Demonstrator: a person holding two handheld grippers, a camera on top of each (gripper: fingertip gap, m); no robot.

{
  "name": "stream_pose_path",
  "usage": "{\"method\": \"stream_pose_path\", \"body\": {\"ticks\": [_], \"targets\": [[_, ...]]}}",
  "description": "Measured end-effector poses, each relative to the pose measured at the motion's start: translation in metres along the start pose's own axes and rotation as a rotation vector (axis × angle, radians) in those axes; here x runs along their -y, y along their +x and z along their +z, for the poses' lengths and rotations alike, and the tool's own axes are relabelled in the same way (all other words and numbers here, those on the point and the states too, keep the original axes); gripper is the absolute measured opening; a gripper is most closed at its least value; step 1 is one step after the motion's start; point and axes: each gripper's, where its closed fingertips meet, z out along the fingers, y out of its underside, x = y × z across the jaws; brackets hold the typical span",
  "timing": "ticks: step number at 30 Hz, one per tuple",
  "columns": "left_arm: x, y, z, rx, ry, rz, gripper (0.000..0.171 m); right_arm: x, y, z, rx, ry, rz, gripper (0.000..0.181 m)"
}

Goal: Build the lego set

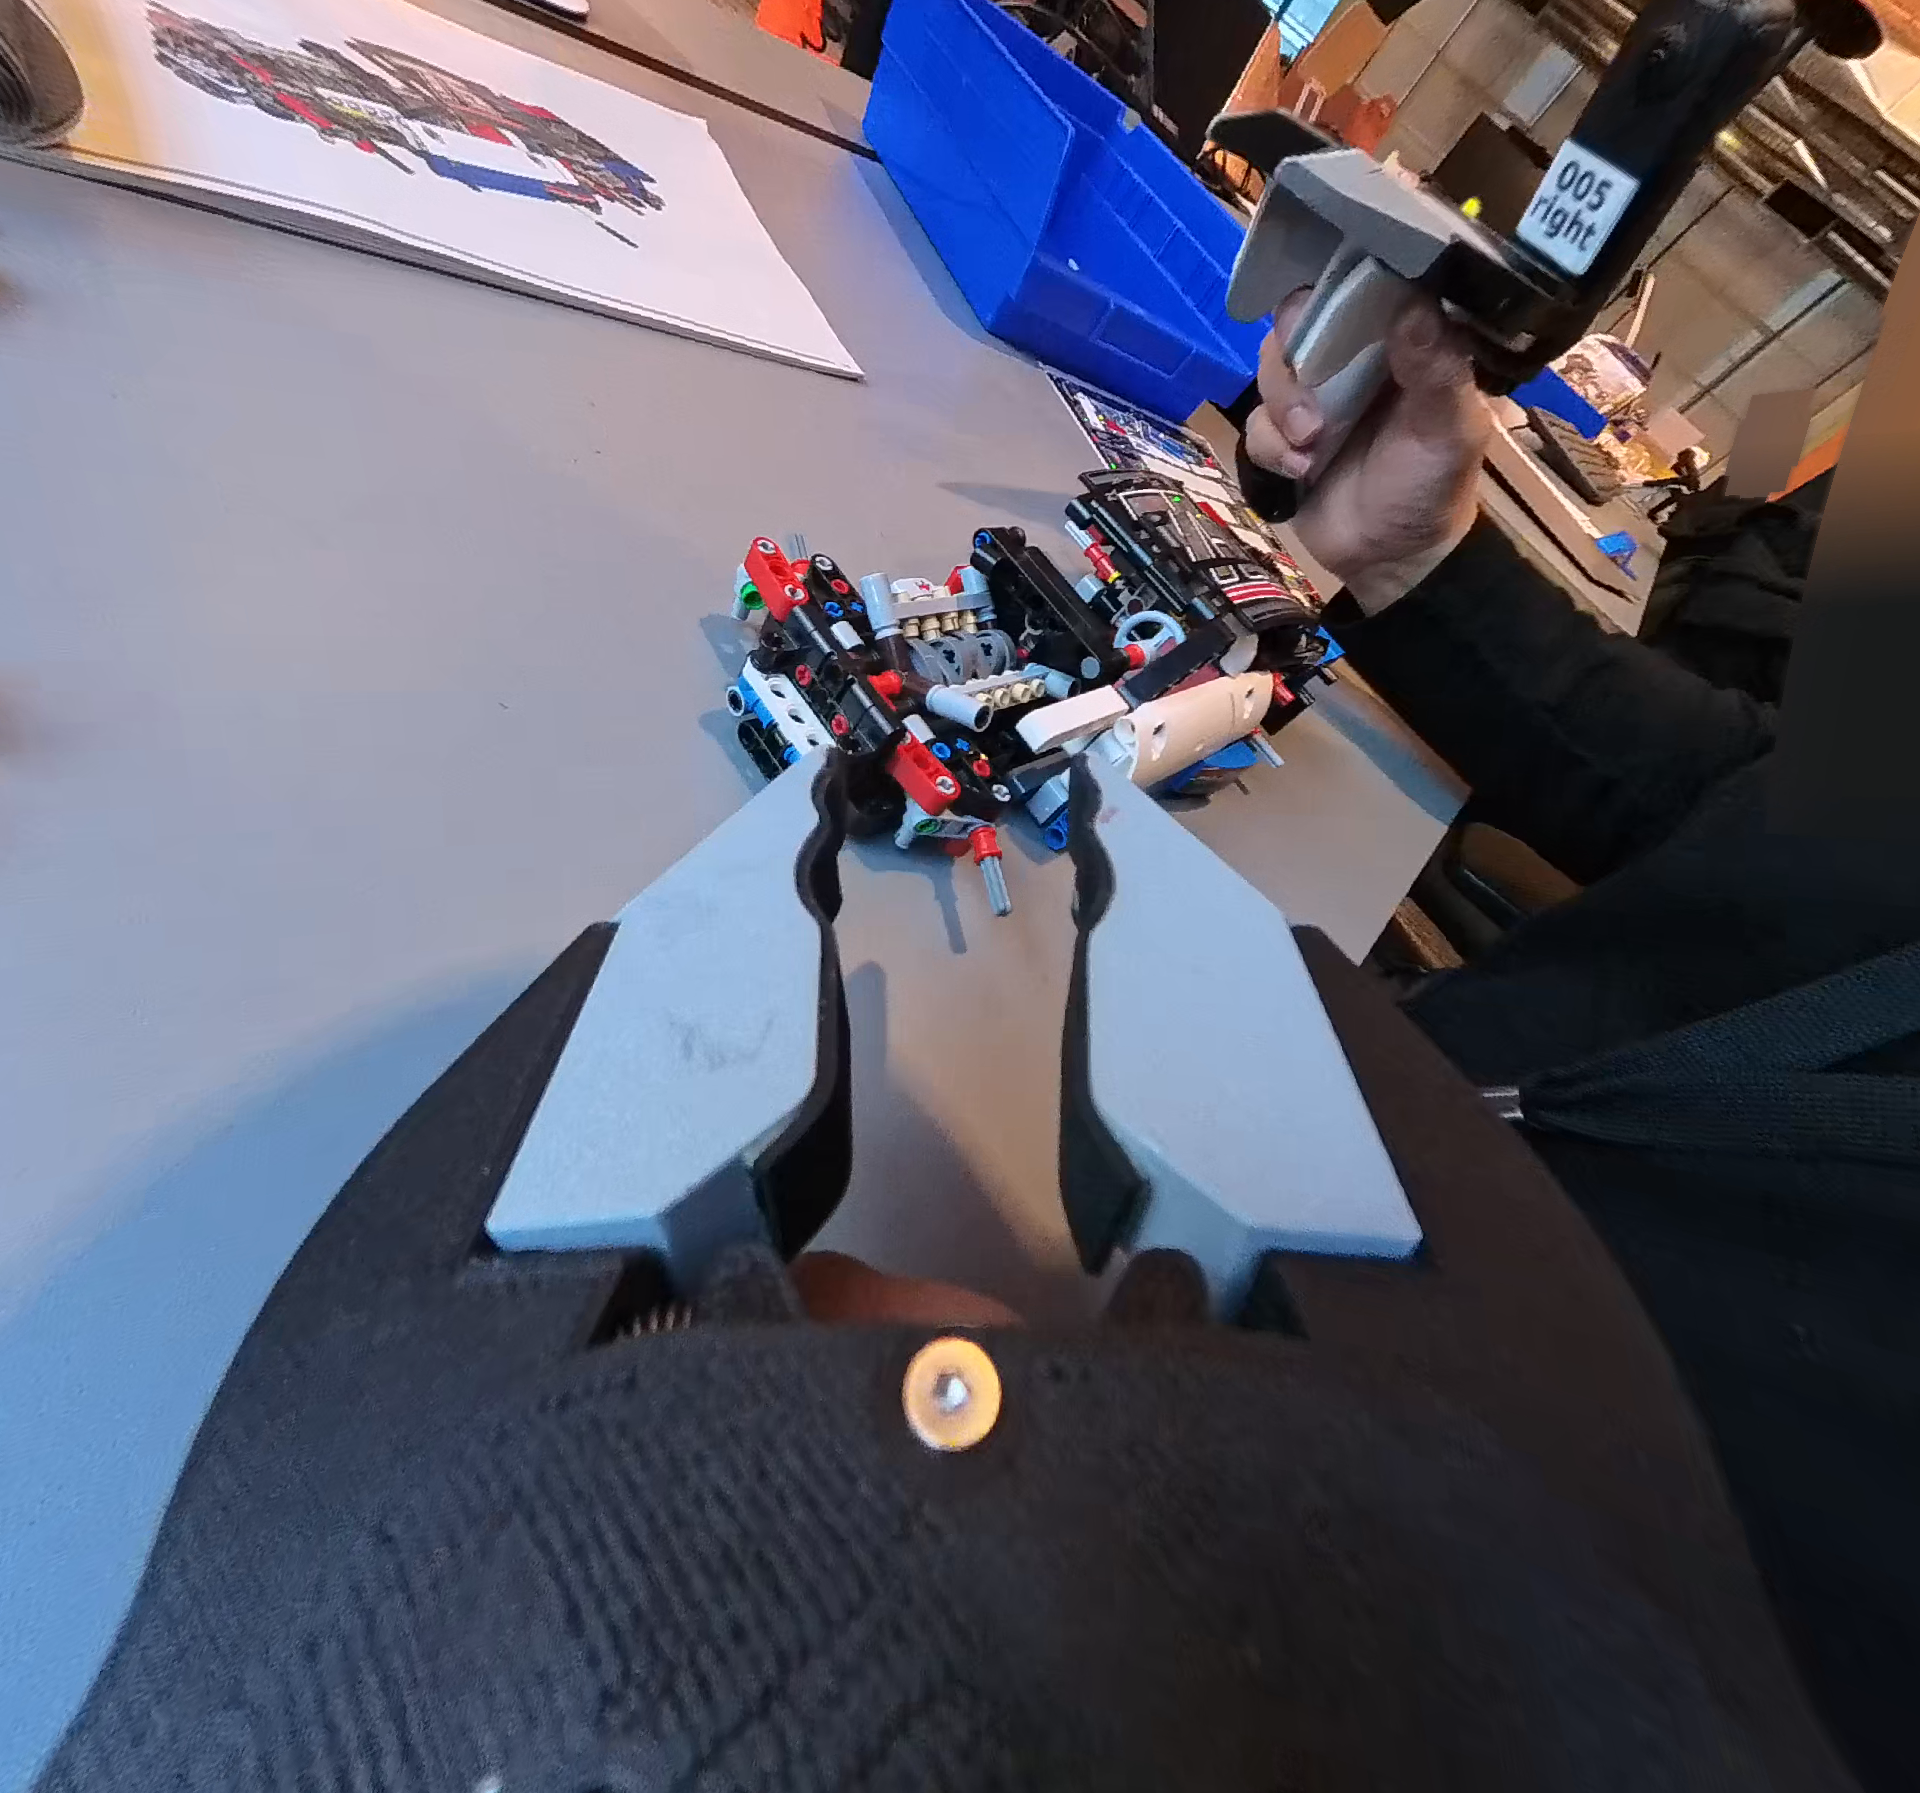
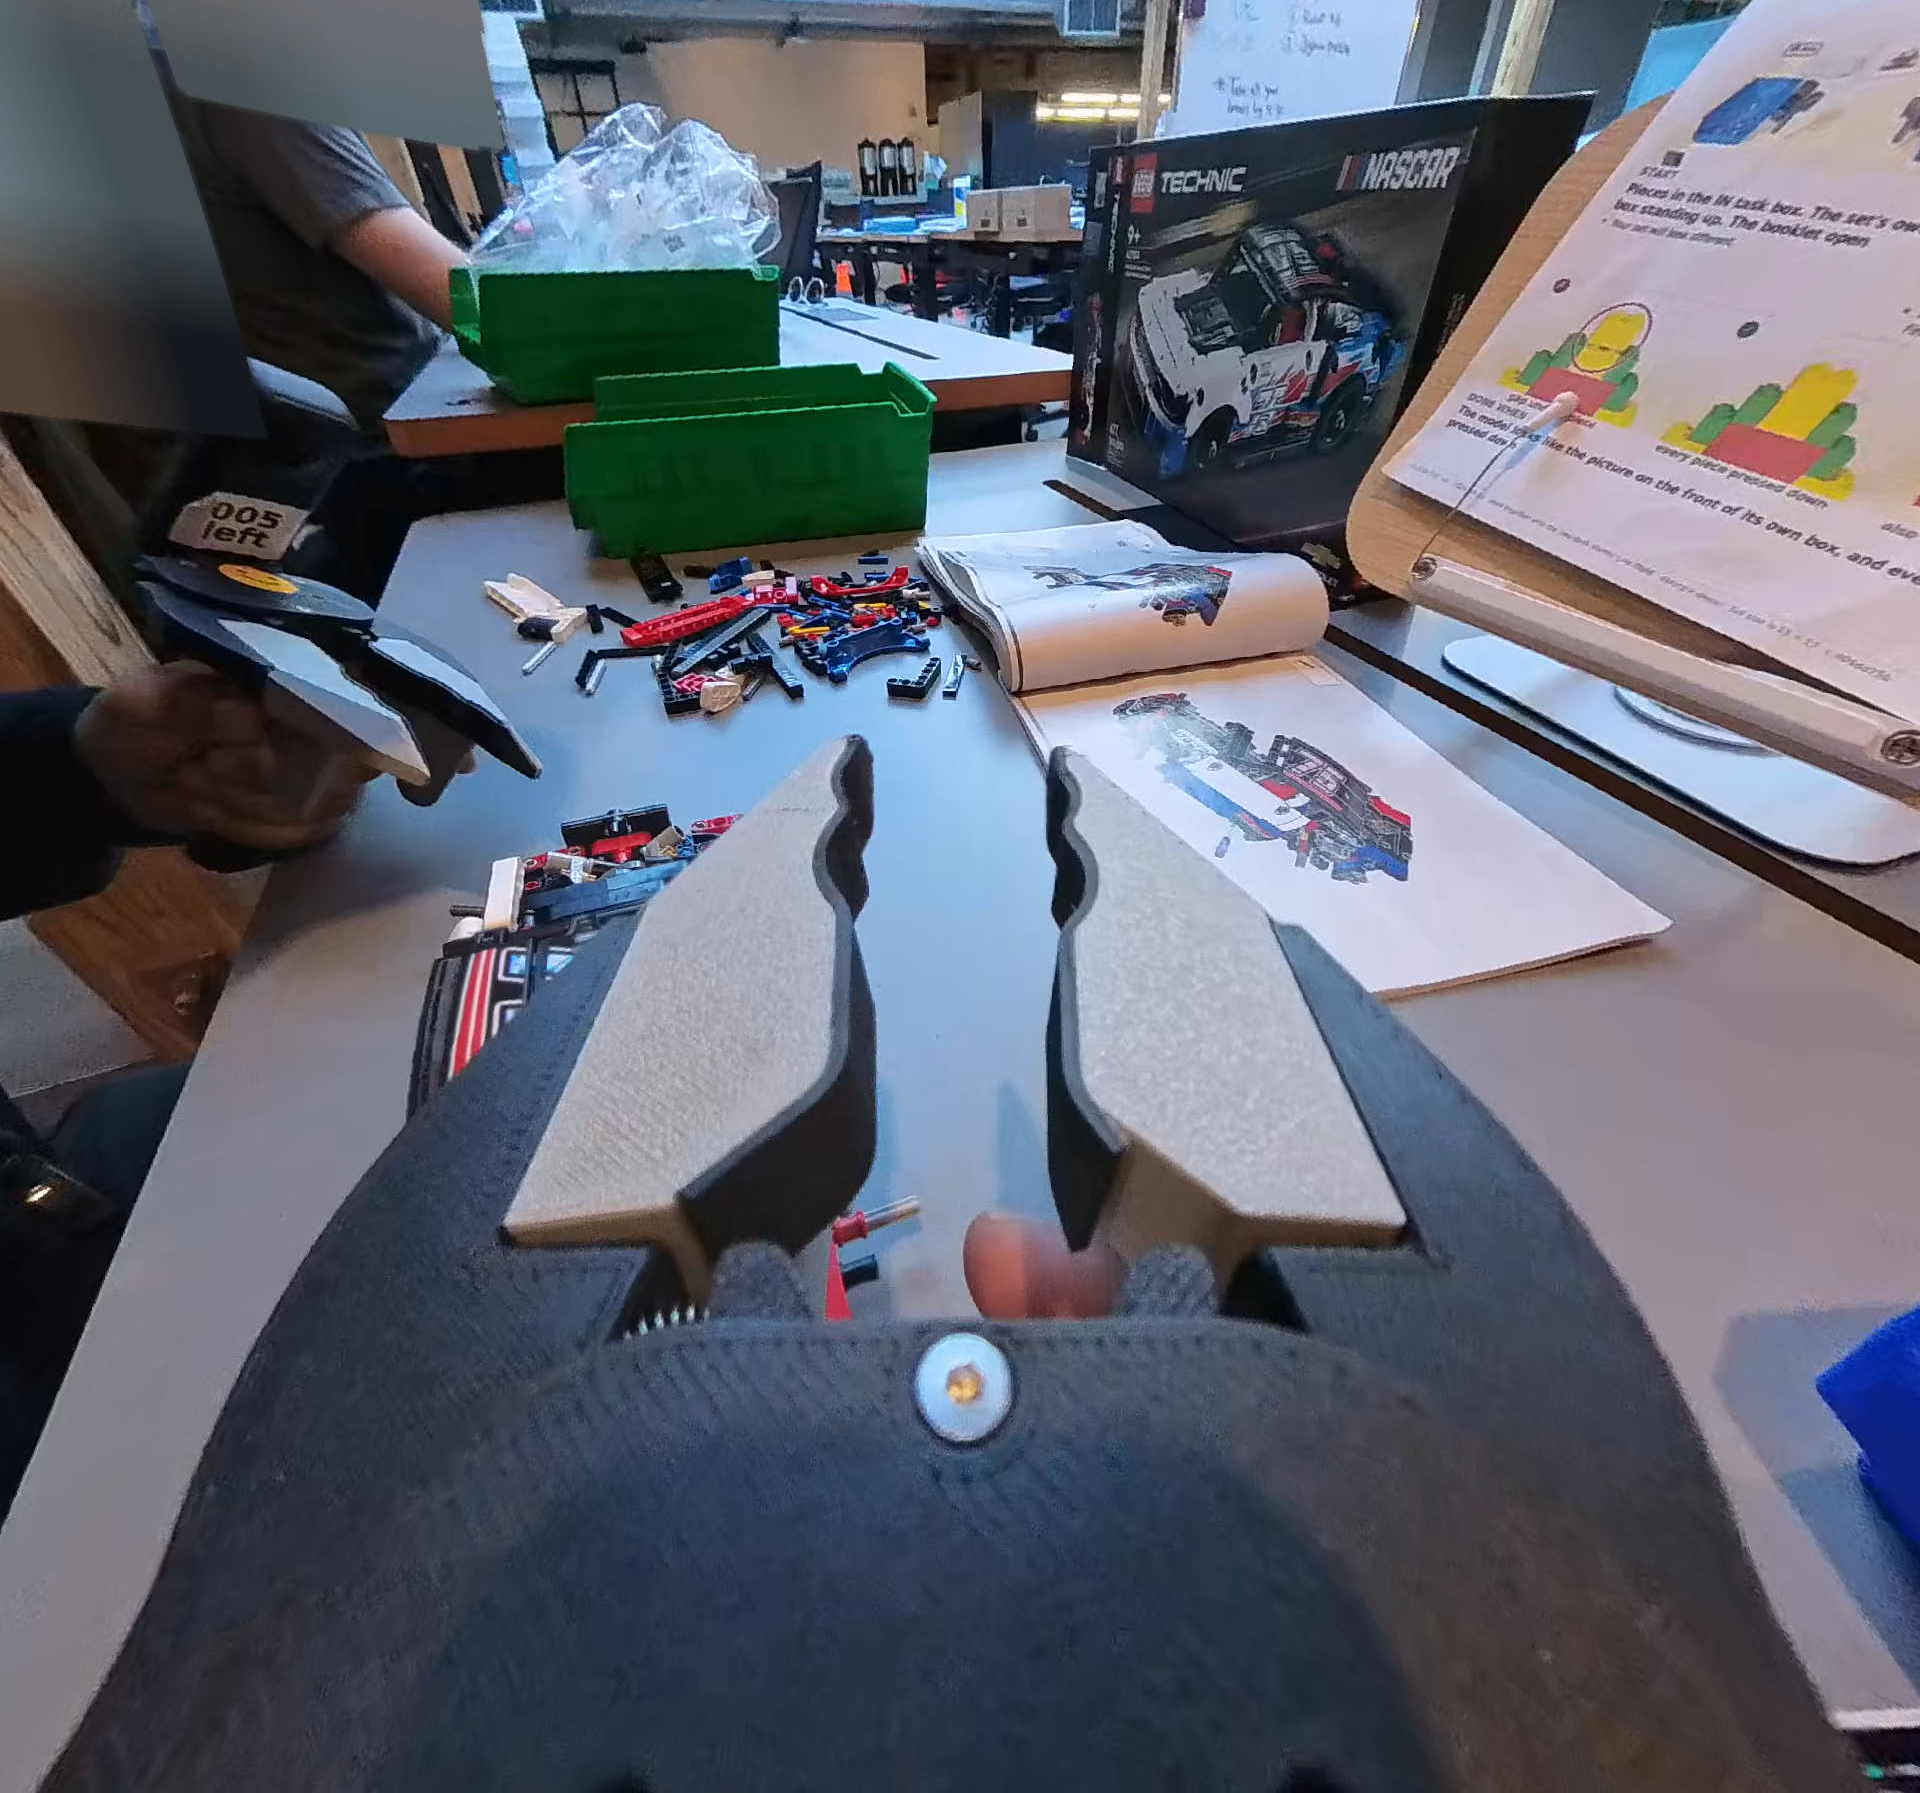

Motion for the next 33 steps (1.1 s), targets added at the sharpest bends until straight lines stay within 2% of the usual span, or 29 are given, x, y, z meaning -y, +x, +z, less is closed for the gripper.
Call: {"method": "stream_pose_path", "body": {"ticks": [24,29,33], "targets": [[0.0,-0.001,0.001,0.016,-0.004,0.006,0.039,0.003,0.012,-0.021,-0.089,-0.022,-0.046,0.034],[-0.001,-0.001,0.0,0.024,-0.004,0.023,0.039,0.016,0.024,-0.006,-0.149,-0.155,-0.116,0.05],[-0.002,0.0,0.001,0.033,-0.004,0.037,0.038,0.018,0.026,0.033,-0.134,-0.348,-0.154,0.063]]}}
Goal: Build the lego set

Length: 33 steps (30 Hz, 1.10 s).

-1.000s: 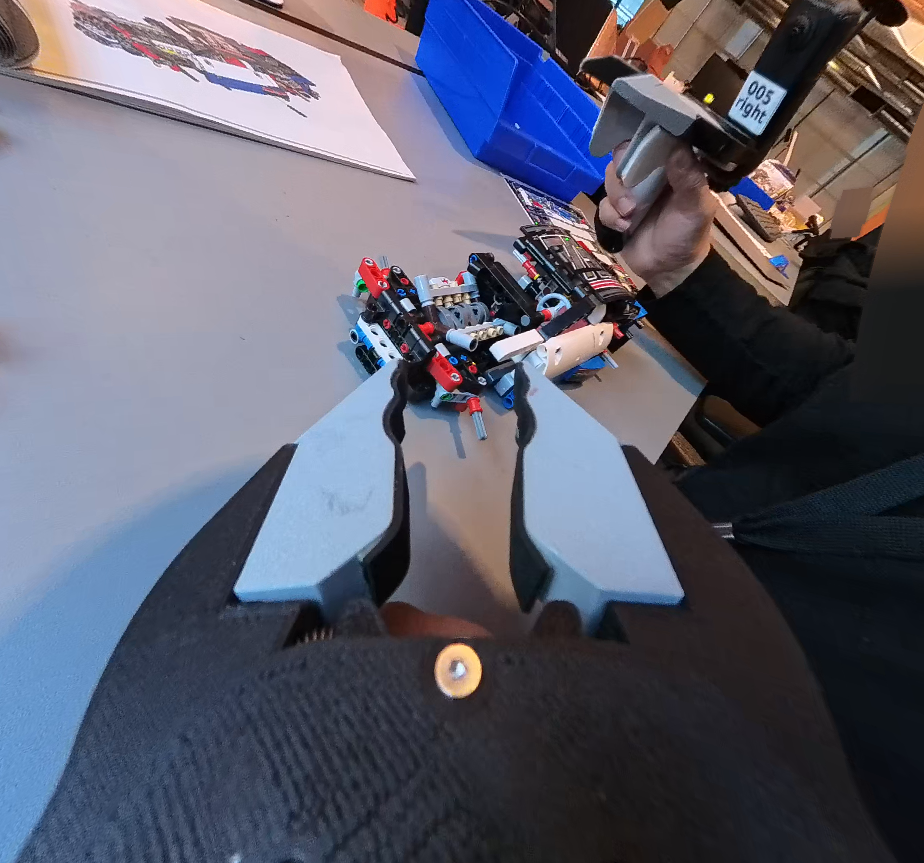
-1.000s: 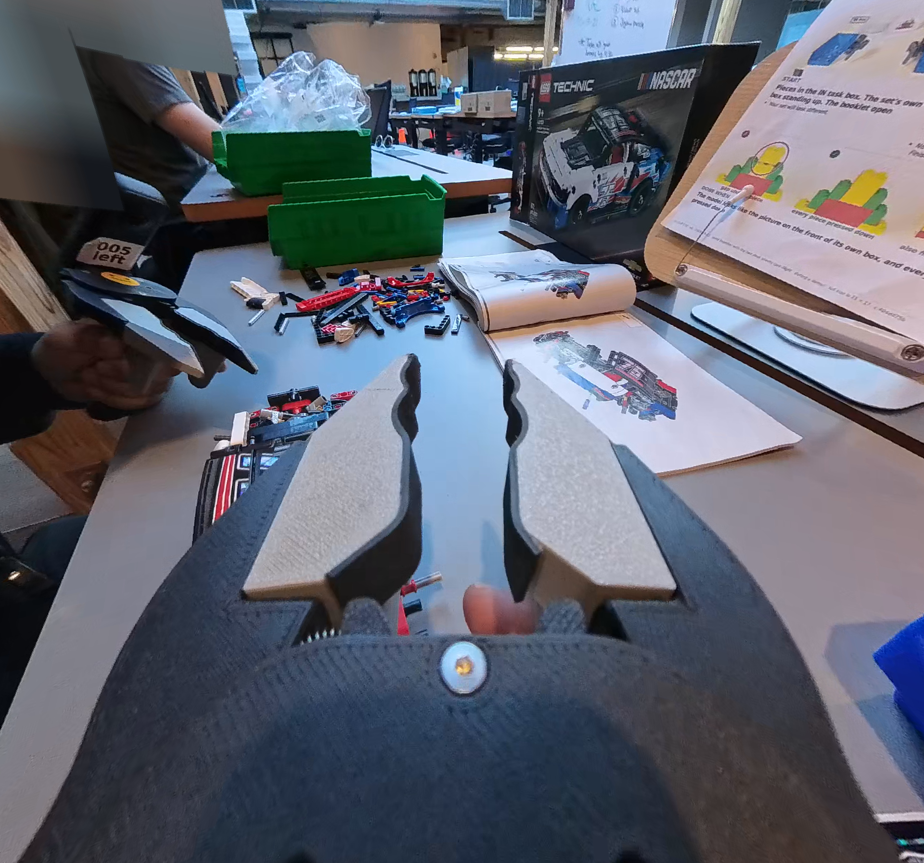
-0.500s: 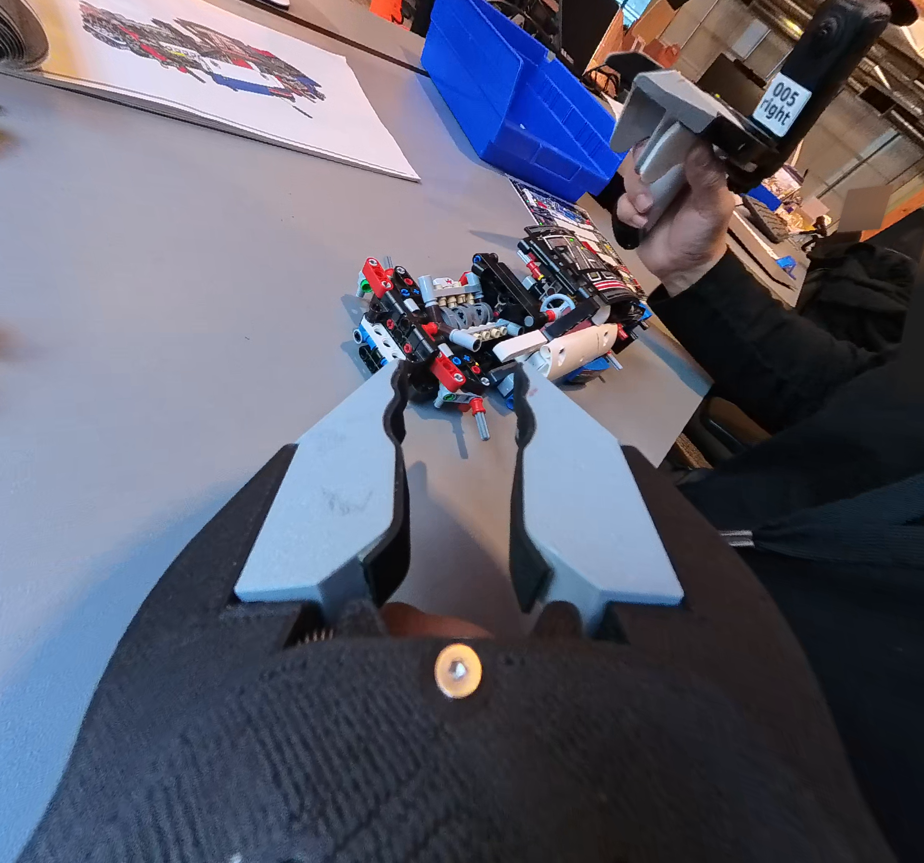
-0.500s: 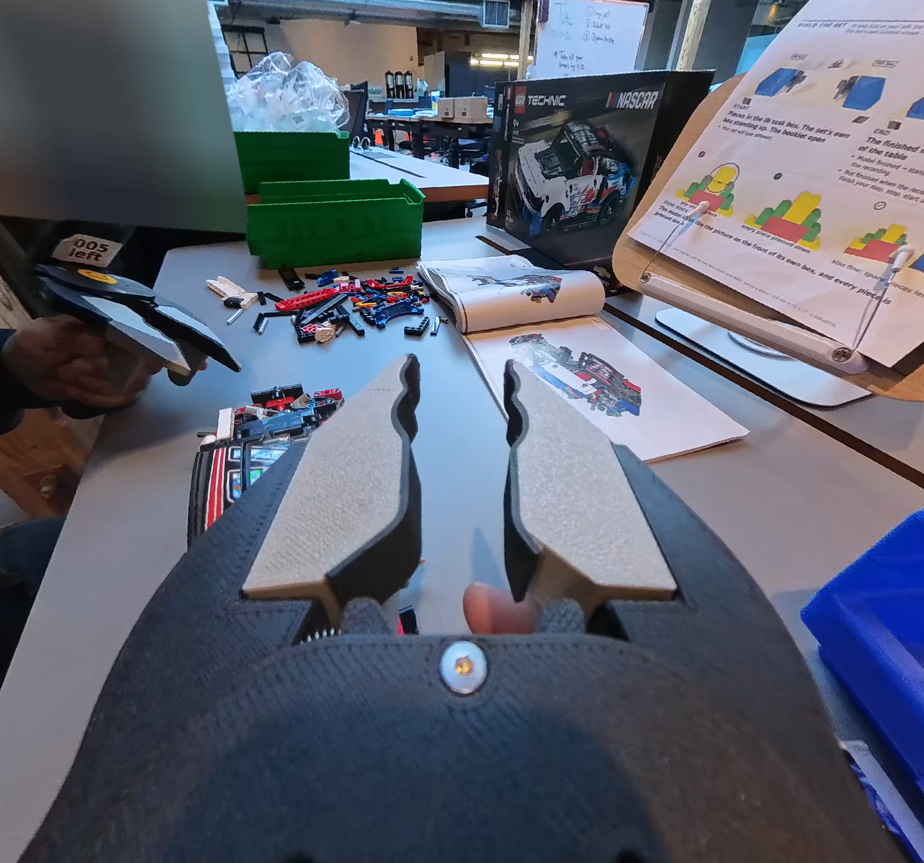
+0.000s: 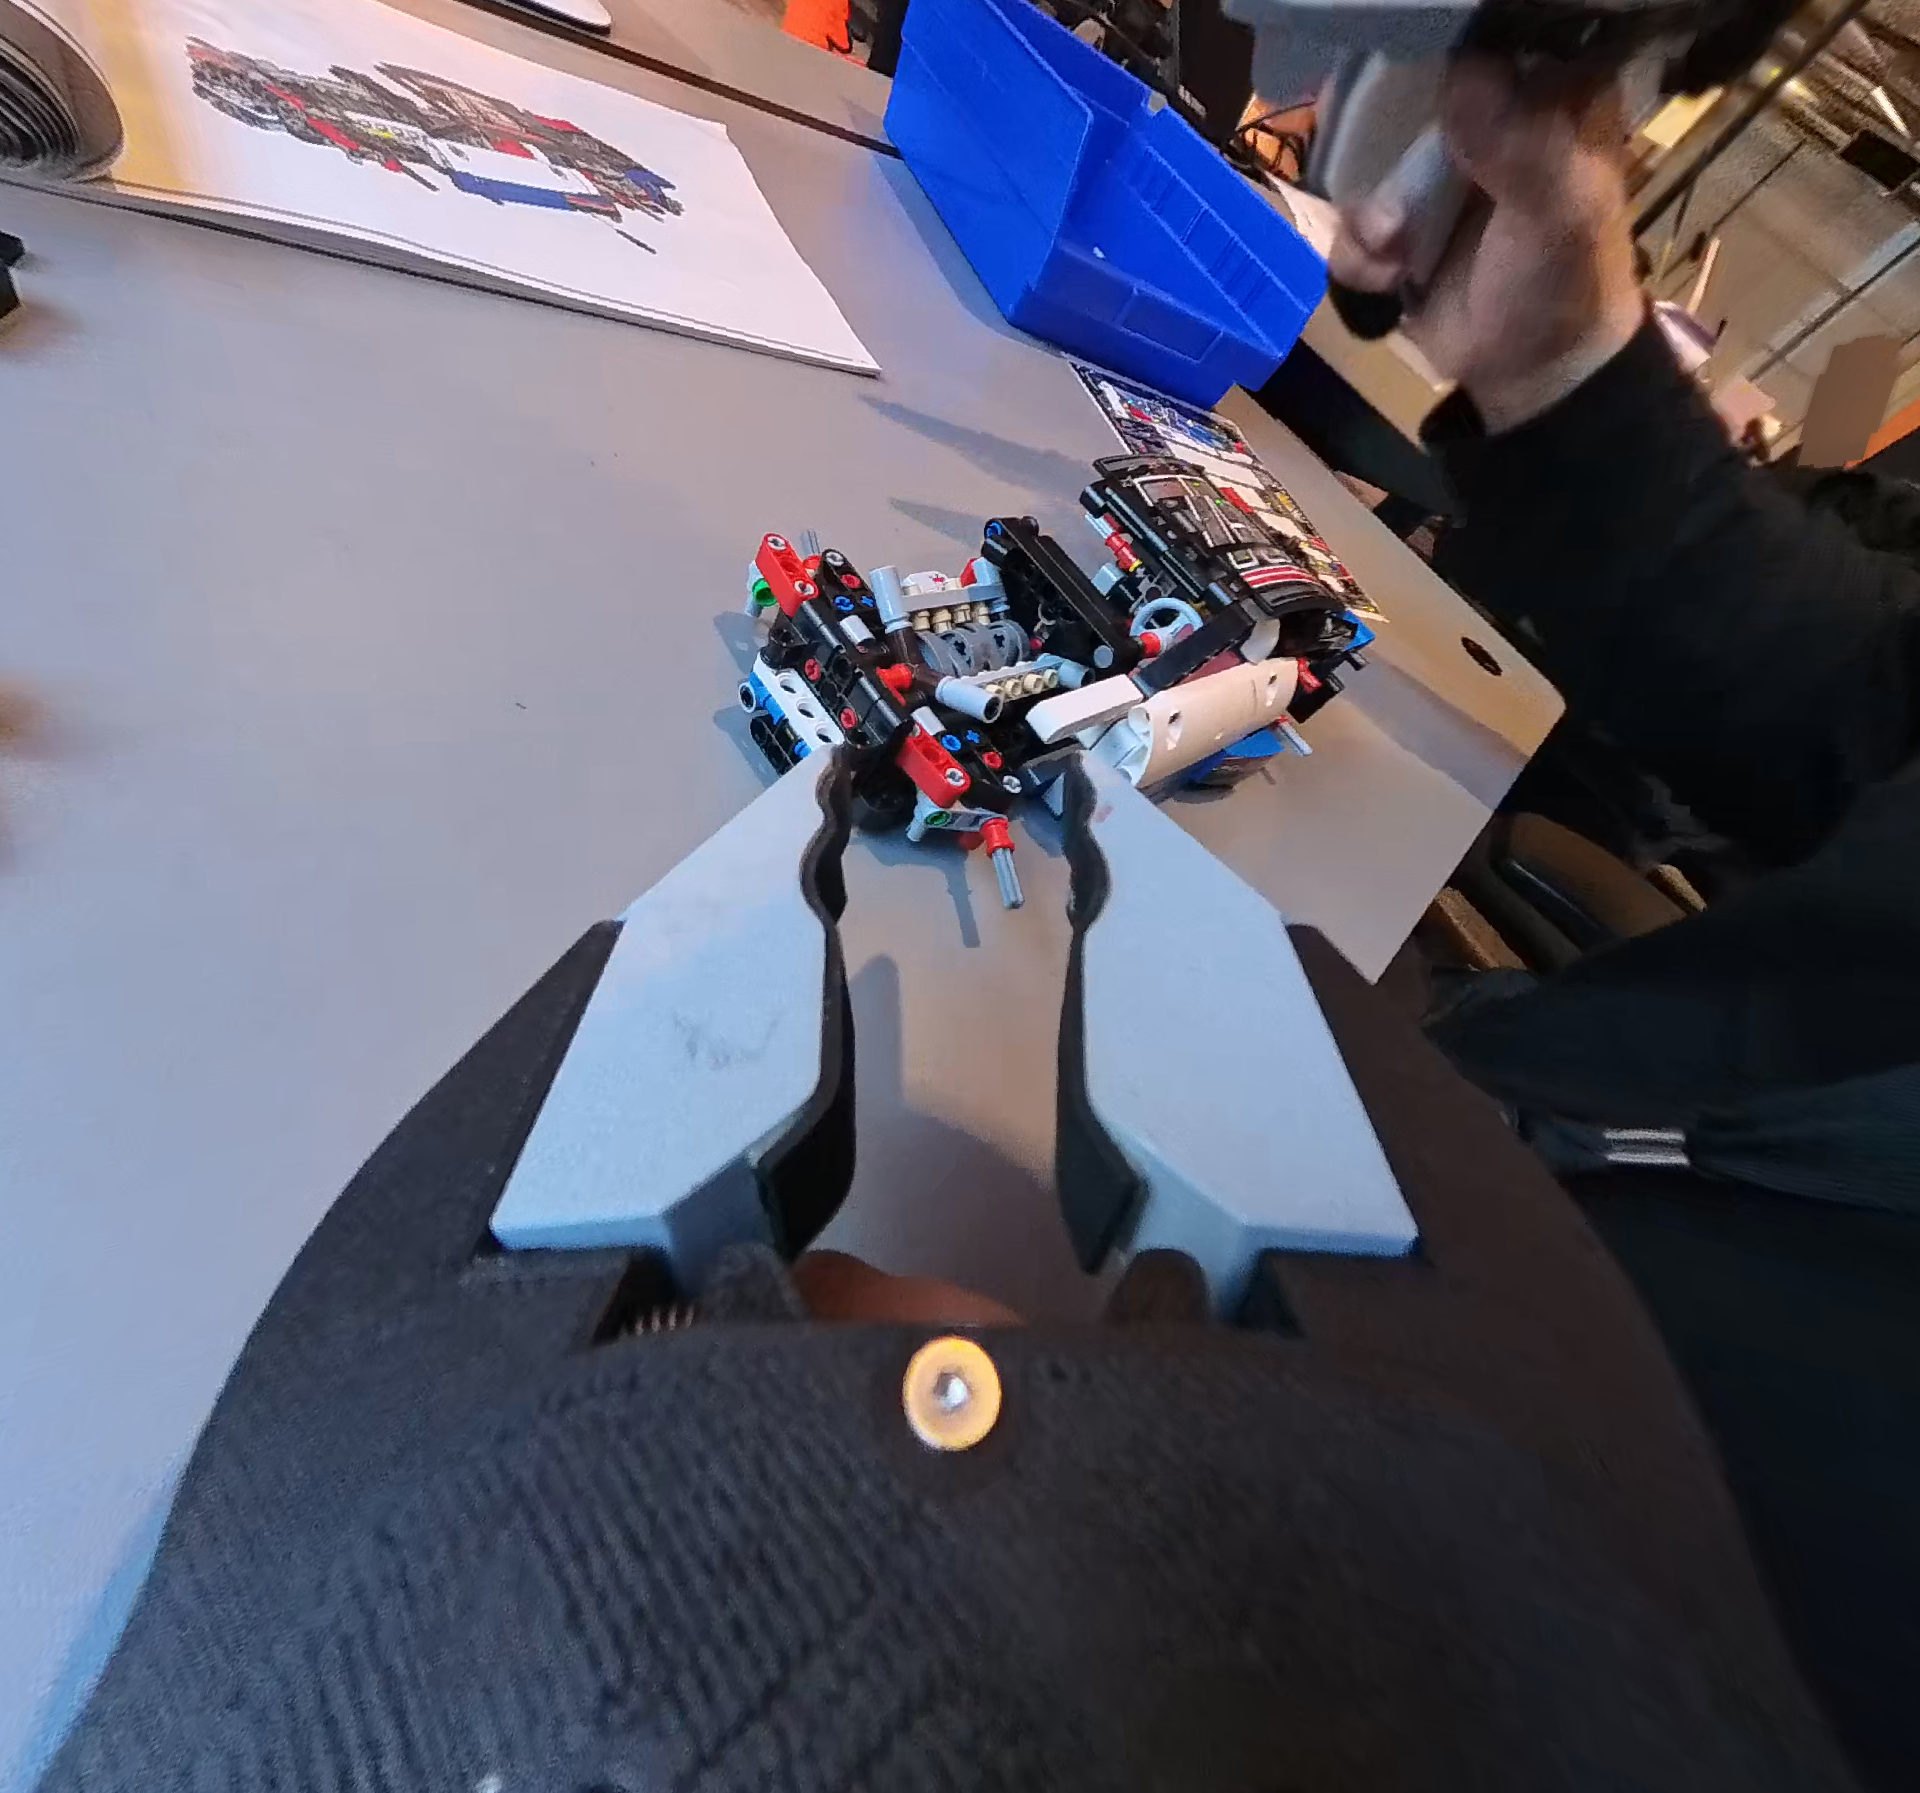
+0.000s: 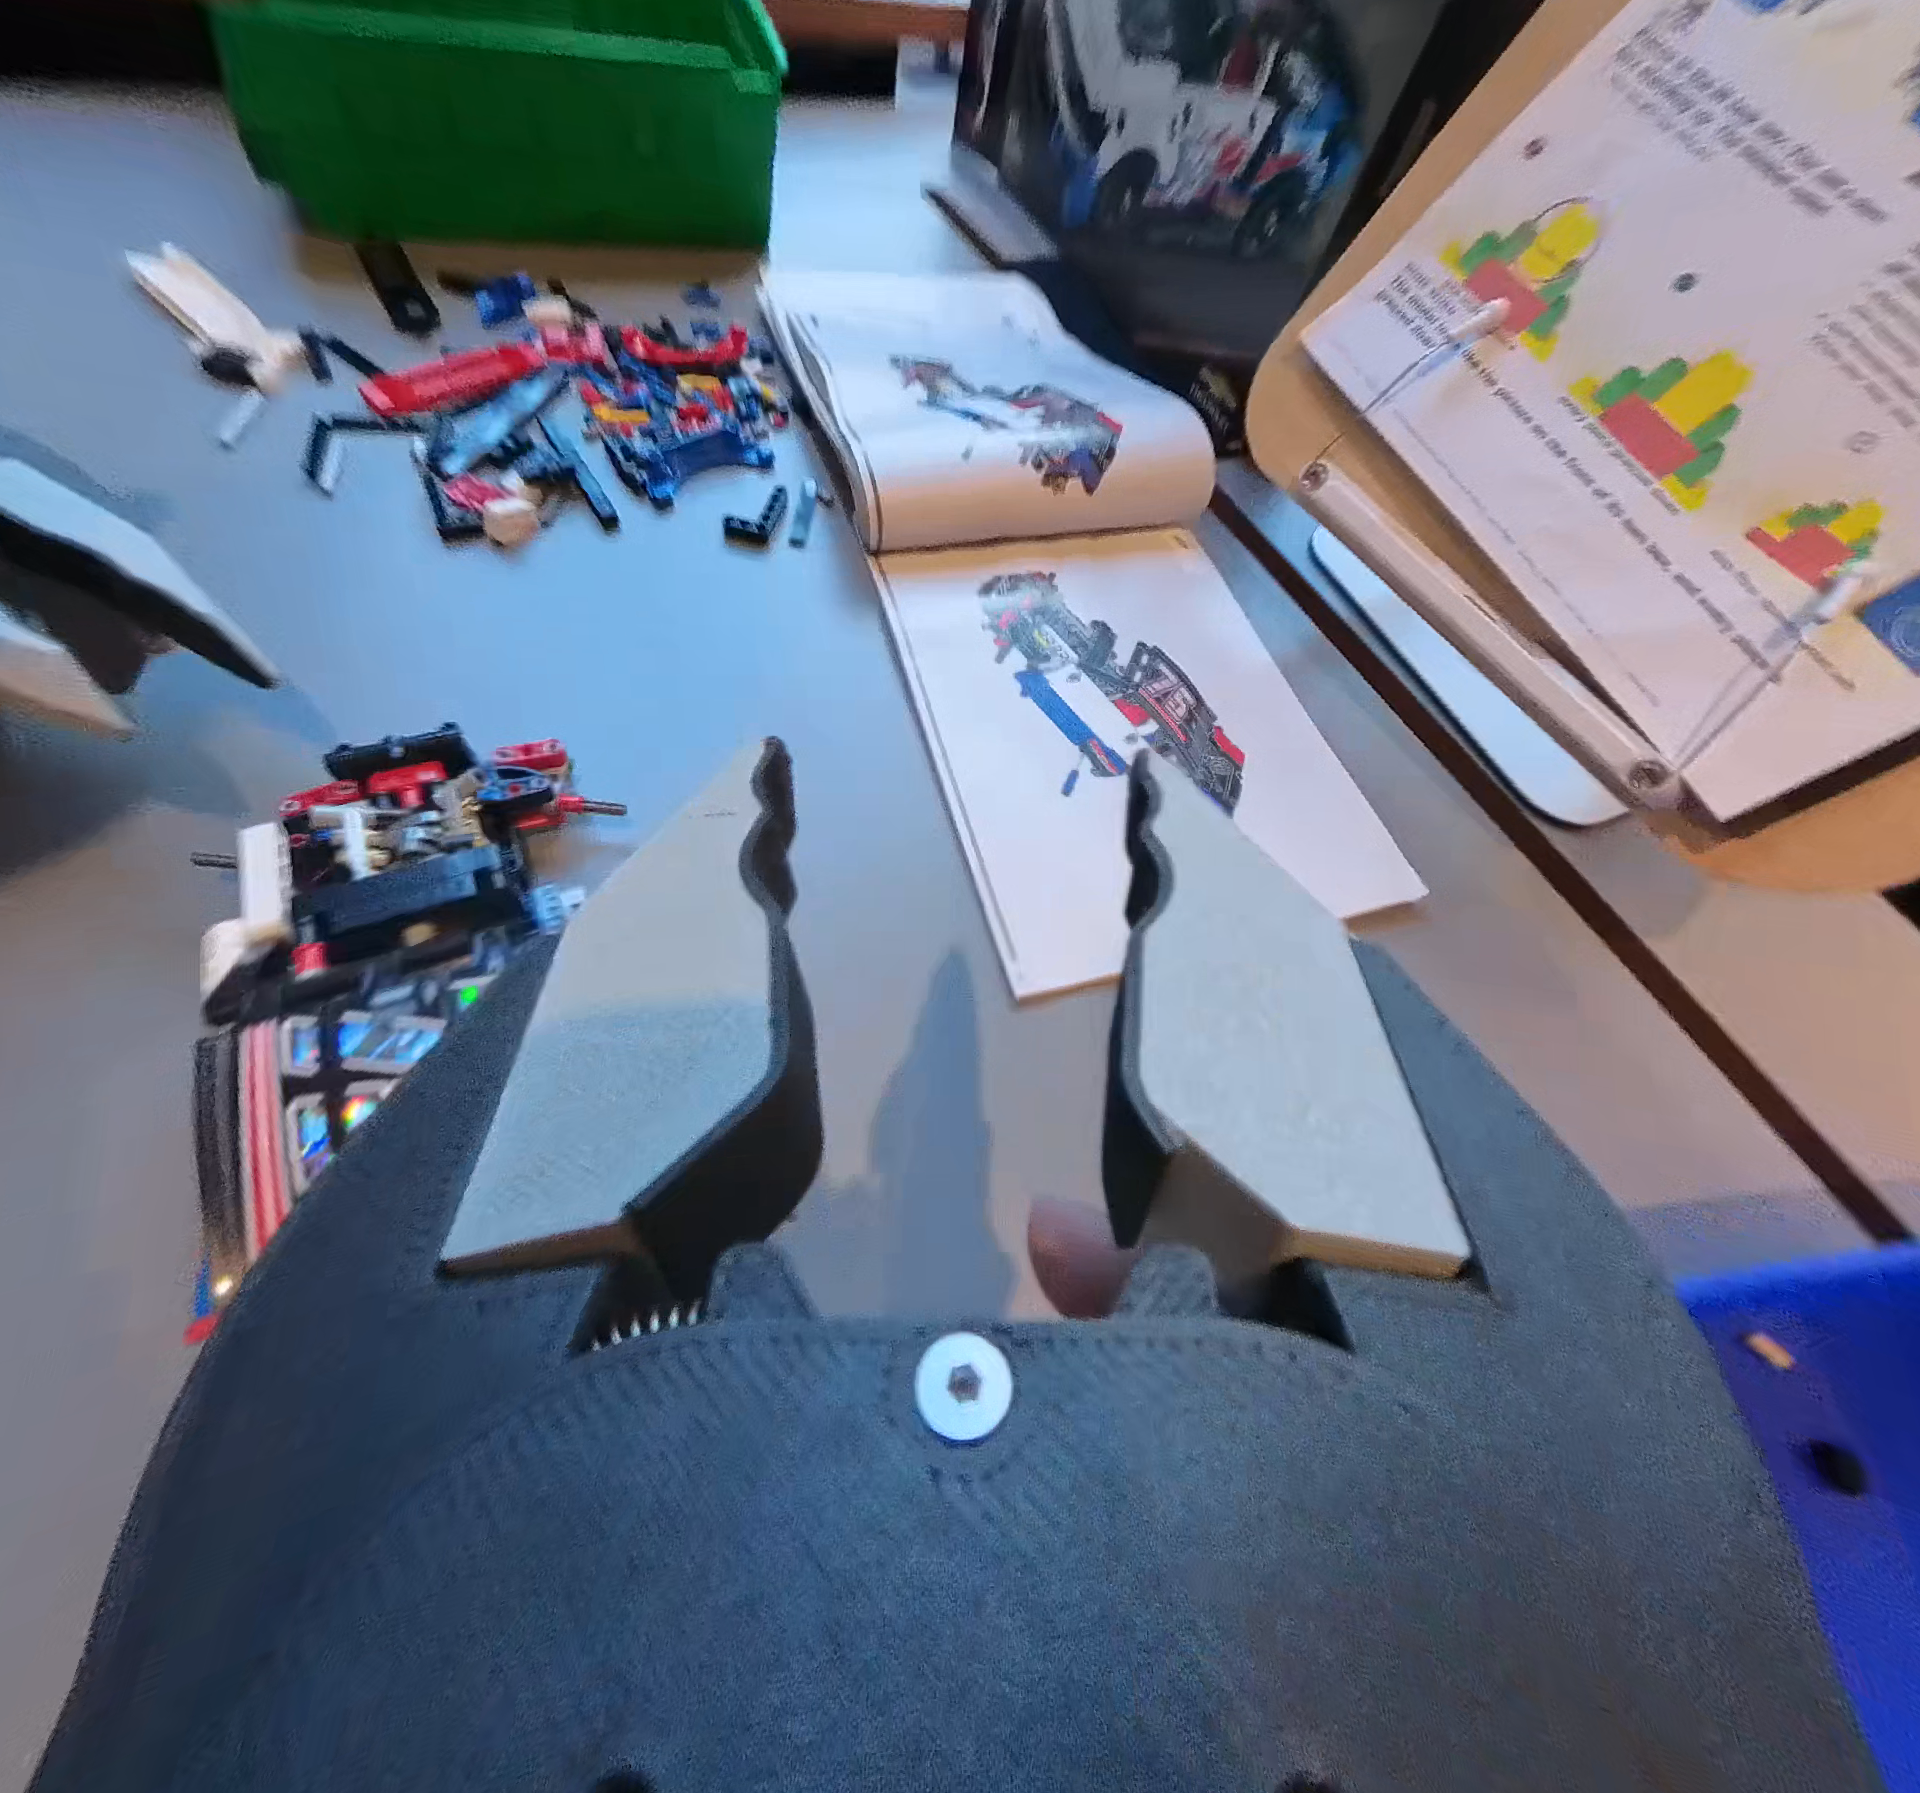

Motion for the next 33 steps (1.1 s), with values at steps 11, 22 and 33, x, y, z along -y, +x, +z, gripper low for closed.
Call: {"method": "stream_pose_path", "body": {"ticks": [11,22,33], "targets": [[-0.005,0.0,-0.002,0.066,-0.008,0.078,0.036,0.036,-0.034,0.178,0.081,-0.377,-0.261,0.07],[-0.011,-0.003,-0.017,0.127,-0.008,0.172,0.034,0.015,-0.054,0.317,-0.03,-0.608,-0.593,0.062],[-0.02,-0.006,-0.028,0.165,-0.016,0.216,0.032,-0.003,-0.043,0.336,-0.066,-0.726,-0.732,0.021]]}}
